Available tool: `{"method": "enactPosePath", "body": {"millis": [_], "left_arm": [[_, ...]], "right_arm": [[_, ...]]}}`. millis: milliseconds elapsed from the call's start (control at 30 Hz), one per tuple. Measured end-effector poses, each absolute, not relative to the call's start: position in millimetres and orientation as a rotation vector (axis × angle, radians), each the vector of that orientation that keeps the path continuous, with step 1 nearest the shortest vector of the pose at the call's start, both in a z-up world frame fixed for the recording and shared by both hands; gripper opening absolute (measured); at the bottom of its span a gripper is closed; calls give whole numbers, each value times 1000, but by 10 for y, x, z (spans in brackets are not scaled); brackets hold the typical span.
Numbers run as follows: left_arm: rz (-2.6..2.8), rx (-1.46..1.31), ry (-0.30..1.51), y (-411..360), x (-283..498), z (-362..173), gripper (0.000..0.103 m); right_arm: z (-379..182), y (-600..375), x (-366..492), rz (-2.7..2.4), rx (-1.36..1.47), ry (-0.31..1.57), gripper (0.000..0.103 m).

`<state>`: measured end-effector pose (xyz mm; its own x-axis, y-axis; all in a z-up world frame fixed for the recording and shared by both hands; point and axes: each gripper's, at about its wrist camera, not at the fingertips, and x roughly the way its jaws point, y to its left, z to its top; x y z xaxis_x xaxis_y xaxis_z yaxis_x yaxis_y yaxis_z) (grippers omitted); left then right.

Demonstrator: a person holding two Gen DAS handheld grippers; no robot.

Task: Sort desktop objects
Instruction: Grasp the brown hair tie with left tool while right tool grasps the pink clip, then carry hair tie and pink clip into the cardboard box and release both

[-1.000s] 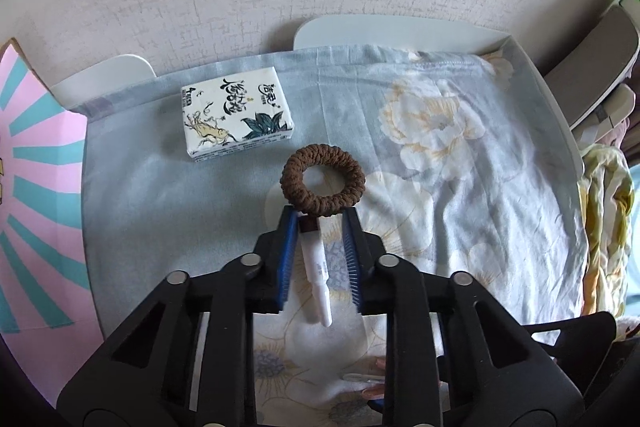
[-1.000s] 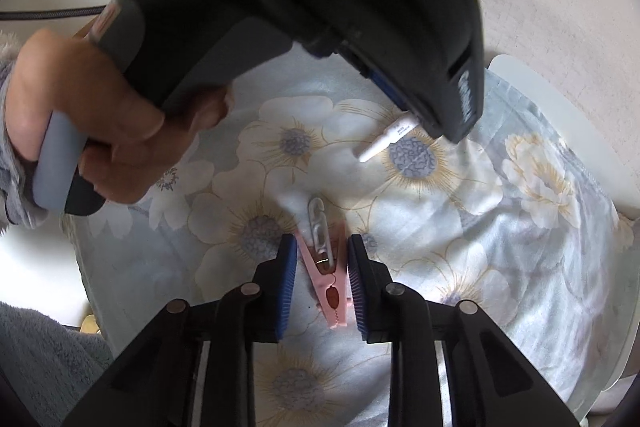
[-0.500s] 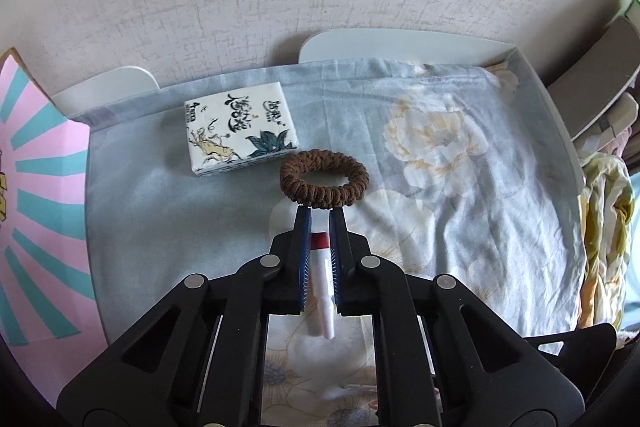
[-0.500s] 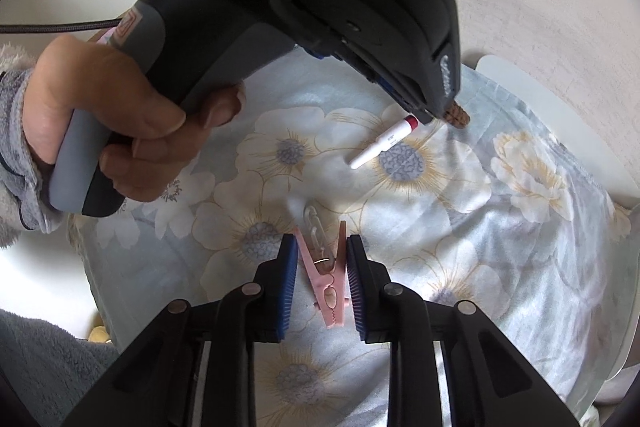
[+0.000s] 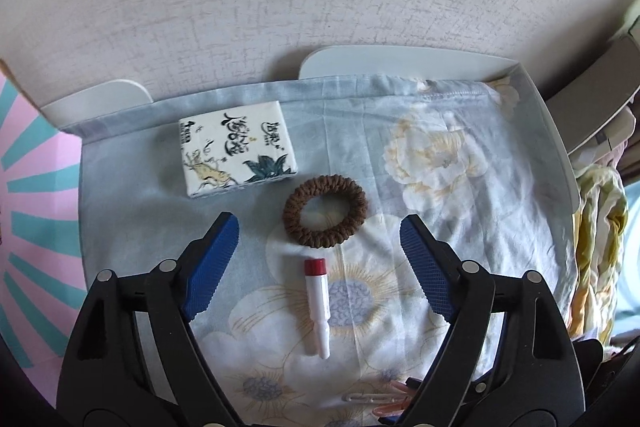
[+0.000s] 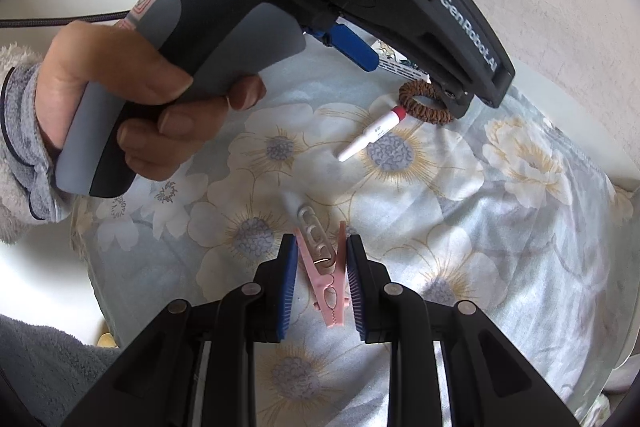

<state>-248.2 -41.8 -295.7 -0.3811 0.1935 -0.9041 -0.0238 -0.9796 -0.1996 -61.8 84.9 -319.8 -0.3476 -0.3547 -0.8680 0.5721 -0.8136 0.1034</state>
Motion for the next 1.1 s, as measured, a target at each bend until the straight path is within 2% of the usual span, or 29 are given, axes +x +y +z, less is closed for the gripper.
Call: {"method": "enactPosePath", "body": {"millis": [200,267,333,367,433,467,500,533,767,1033,1100], "left_arm": [[2532,-1703,-180,-341,-2579,-3030,82],[2533,-1720,-143,-299,-2603,-3070,78],[2544,-1739,-90,-250,-2608,-3100,56],[2556,-1742,-55,-228,-2604,-3103,51],[2571,-1742,-25,-210,-2594,-3095,35],[2574,-1743,-27,-215,-2592,-3089,30],[2577,-1744,-36,-224,-2589,-3082,21],[2581,-1741,-45,-234,-2584,-3070,15],[2614,-1721,-44,-250,-2532,-2936,15],[2680,-1661,-74,-260,-2351,-2561,15],[2689,-1643,-104,-279,-2284,-2463,15]], "right_arm": [[-3178,950,-610,-2183,1326,293,23],[-3174,986,-610,-2186,1328,292,23],[-3167,1024,-610,-2189,1328,287,23],[-3162,1043,-609,-2192,1328,284,23],[-3151,1081,-606,-2197,1326,278,23],[-3145,1102,-604,-2198,1326,275,23],[-3140,1119,-602,-2200,1325,273,23],[-3133,1141,-599,-2202,1325,271,23],[-3102,1382,-591,-2227,1361,189,23],[-2958,2019,-599,-2279,1417,-129,23],[-2889,2044,-648,-2305,1415,-160,23]]}}
